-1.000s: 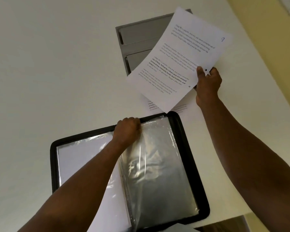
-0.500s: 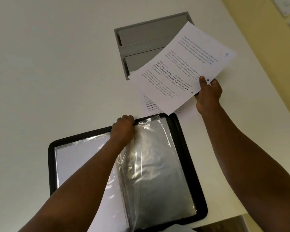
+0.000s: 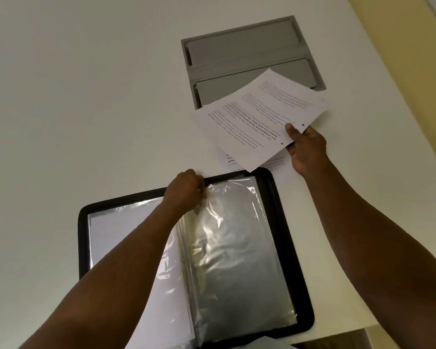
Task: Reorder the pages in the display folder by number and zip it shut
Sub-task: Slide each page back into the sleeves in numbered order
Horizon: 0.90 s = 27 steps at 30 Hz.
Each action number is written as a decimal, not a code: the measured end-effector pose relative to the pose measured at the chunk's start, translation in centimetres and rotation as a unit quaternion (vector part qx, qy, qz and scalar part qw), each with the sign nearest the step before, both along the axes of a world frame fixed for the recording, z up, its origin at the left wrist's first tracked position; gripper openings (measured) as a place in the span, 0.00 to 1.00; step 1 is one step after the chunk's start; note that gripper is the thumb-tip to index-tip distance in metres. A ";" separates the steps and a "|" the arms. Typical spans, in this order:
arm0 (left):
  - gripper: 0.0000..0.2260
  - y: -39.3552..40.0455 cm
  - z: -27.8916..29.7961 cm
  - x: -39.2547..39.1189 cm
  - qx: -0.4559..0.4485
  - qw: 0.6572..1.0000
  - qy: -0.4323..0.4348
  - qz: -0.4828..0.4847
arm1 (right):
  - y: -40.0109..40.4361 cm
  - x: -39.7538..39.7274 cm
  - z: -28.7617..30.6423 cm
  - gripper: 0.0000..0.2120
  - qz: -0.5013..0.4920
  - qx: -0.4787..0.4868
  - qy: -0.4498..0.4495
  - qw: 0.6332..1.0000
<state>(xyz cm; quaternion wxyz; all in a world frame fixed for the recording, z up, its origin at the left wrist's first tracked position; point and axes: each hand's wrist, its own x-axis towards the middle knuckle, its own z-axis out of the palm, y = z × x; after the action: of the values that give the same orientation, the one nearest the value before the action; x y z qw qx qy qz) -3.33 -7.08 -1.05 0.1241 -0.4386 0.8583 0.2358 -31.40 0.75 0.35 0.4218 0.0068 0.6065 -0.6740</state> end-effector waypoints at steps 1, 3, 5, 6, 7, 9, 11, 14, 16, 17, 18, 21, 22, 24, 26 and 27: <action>0.06 0.0 0.1 0.0 -0.009 1.000 0.004 -0.007 | -0.1 0.1 -0.1 0.12 0.006 0.005 0.002 1.000; 0.07 0.1 0.5 -0.2 -0.039 0.999 0.005 -0.035 | -0.3 0.0 0.0 0.10 0.000 0.009 -0.003 1.000; 0.08 0.4 0.7 -0.2 -0.061 0.996 0.004 -0.057 | -0.6 -0.1 0.1 0.09 -0.010 0.004 -0.008 1.000; 0.09 0.5 0.7 -0.2 -0.068 0.995 0.001 -0.067 | -0.8 -0.1 0.2 0.09 -0.014 0.001 -0.008 1.000; 0.09 0.6 0.5 -0.1 -0.070 0.995 -0.002 -0.076 | -1.0 -0.2 0.3 0.09 -0.019 0.000 -0.007 1.000; 0.11 0.8 0.2 0.2 -0.054 0.996 0.002 -0.073 | -1.6 -0.4 0.5 0.08 -0.023 -0.001 0.002 1.000; 0.12 1.0 0.1 0.3 -0.031 0.998 0.018 -0.053 | -2.2 -0.6 0.8 0.08 -0.020 -0.007 0.013 1.000; 0.12 1.9 0.0 0.2 -0.057 0.997 0.035 -0.030 | -3.1 -0.6 0.9 0.08 -0.012 -0.004 0.033 0.999; 0.10 2.5 0.1 0.1 -0.075 0.995 0.059 -0.015 | -3.9 -0.1 0.9 0.09 -0.004 -0.017 0.031 0.999; 0.08 2.7 0.2 0.2 -0.078 0.994 0.080 -0.017 | -4.4 0.2 0.9 0.10 0.002 -0.023 0.029 0.999; 0.07 2.9 0.2 0.2 -0.084 0.991 0.099 -0.026 | -4.8 0.7 0.9 0.10 0.010 -0.029 0.028 0.999; 0.03 3.5 0.2 0.2 -0.134 0.982 0.128 -0.039 | -6.2 2.3 0.8 0.10 0.035 -0.047 0.022 0.998; 0.03 3.6 0.1 0.1 -0.142 0.981 0.124 -0.034 | -6.6 2.9 0.7 0.10 0.041 -0.056 0.013 0.997; 0.05 3.8 0.1 0.0 -0.127 0.986 0.109 -0.022 | -7.3 4.0 0.3 0.10 0.059 -0.070 -0.005 0.996; 0.05 3.9 -0.1 0.1 -0.096 0.990 0.102 -0.015 | -7.7 4.7 0.0 0.10 0.090 -0.072 -0.001 0.993; 0.05 3.9 -0.1 0.1 -0.079 0.992 0.101 -0.014 | -7.9 5.0 -0.2 0.10 0.106 -0.071 0.006 0.992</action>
<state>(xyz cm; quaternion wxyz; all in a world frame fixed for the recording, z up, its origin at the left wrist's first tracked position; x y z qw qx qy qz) -3.26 -3.17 -1.13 0.0050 -0.4084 0.8886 0.2087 -26.41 -7.17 0.18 0.4861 -0.0917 0.5569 -0.6672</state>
